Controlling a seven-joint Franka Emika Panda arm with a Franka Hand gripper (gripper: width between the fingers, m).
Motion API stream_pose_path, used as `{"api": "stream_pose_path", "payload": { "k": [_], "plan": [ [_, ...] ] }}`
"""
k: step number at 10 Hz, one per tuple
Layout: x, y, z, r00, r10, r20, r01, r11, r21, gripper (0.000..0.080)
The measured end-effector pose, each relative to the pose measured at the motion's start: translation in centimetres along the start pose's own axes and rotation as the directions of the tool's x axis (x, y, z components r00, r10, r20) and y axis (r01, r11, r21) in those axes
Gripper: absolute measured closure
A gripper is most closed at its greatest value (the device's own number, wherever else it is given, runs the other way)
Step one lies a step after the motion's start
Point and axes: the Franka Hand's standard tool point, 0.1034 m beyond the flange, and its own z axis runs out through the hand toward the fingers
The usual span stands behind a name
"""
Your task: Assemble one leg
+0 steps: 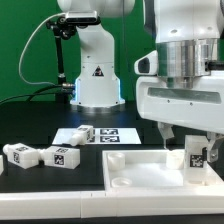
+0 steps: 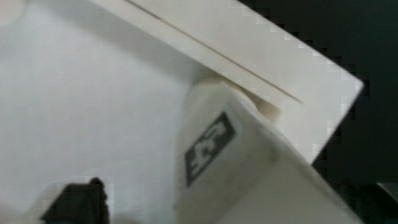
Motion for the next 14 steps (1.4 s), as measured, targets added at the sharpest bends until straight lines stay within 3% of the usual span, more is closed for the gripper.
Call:
{"api": "stream_pose_path", "payload": {
  "k": [3,5,6,8,9,10,12,14],
  "plan": [
    [0.1,0.0,0.0,0.992,-0.127,-0.004,0.127,0.992,-0.001,0.0151],
    [-0.6,-0.6,0.0,0.882,-0.470,-0.017,0.470,0.882,-0.033,0.0151],
    [-0.7,-0.8,0.0,0.882,-0.470,-0.018,0.469,0.882,-0.031,0.0151],
    [-0.7,-0.7,0.0,0.912,-0.411,-0.020,0.410,0.912,-0.031,0.0388],
    [-0.7,-0.7,0.0,0.934,-0.357,-0.021,0.357,0.934,-0.030,0.0388],
    [-0.7,-0.7,0.0,0.953,-0.303,-0.023,0.302,0.953,-0.028,0.0520],
    [-0.9,-0.8,0.1,0.995,-0.099,-0.026,0.098,0.995,-0.028,0.0515],
    [-0.9,-0.9,0.2,0.985,0.168,-0.037,-0.170,0.985,-0.035,0.0515]
  ]
}}
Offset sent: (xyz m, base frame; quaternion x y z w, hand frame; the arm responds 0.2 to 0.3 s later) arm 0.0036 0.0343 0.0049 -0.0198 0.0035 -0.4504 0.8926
